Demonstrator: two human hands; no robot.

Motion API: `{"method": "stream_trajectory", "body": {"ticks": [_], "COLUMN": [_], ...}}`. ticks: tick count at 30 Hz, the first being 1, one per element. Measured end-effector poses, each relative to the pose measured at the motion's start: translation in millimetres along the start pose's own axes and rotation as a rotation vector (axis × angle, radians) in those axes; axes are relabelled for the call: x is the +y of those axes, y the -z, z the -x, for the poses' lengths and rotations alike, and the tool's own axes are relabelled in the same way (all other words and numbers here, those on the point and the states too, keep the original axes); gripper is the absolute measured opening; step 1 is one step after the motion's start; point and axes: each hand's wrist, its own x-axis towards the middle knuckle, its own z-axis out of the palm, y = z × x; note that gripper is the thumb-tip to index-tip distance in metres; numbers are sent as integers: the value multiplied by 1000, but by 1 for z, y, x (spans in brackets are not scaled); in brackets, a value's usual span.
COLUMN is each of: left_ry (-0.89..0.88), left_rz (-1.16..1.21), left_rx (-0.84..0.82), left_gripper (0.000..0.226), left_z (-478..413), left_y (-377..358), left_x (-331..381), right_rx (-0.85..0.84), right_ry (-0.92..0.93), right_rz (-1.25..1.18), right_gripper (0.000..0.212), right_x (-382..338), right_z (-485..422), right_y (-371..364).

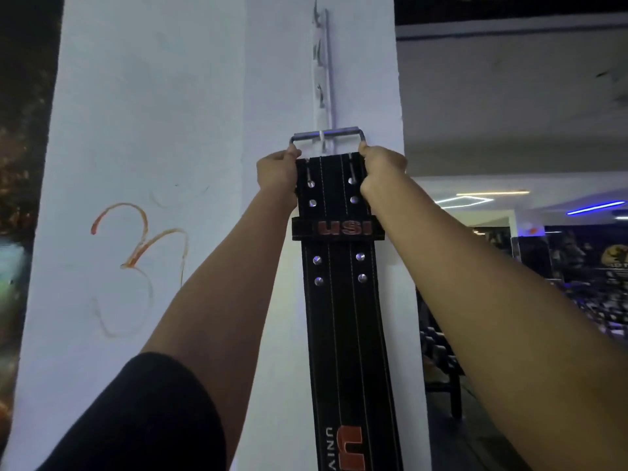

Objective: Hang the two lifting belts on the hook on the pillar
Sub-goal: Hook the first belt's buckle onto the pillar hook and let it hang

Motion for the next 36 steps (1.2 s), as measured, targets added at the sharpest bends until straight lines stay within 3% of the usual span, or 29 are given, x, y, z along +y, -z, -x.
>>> {"method": "stream_trajectory", "body": {"ticks": [5,11,17,19,21,23,26,30,34,36], "left_ry": [-1,-11,-83,-33,42,153,314,512,601,633], "left_rz": [33,-55,-168,-132,-130,-149,-156,-185,-197,-195], "left_rx": [-41,-84,-113,-127,-159,-196,-226,-212,-218,-207], "left_gripper": [25,19,26,26,26,26,25,22,20,18], "left_z": [8,31,95,125,159,196,255,325,376,398], "left_y": [8,25,59,75,92,111,141,175,193,198], "left_x": [-12,-15,-6,-6,-9,-17,-33,-44,-41,-39], "right_rx": [3,-8,35,51,63,62,39,71,72,59], "right_ry": [-61,46,109,112,59,-42,-160,-280,-364,-401], "right_rz": [-29,-52,69,68,65,79,116,175,235,239], "right_gripper": [36,22,25,23,4,22,27,20,4,13], "right_x": [16,28,56,68,85,104,129,156,172,178], "right_z": [5,21,68,93,120,151,204,267,314,335], "right_y": [10,19,45,58,71,85,106,130,151,162]}}
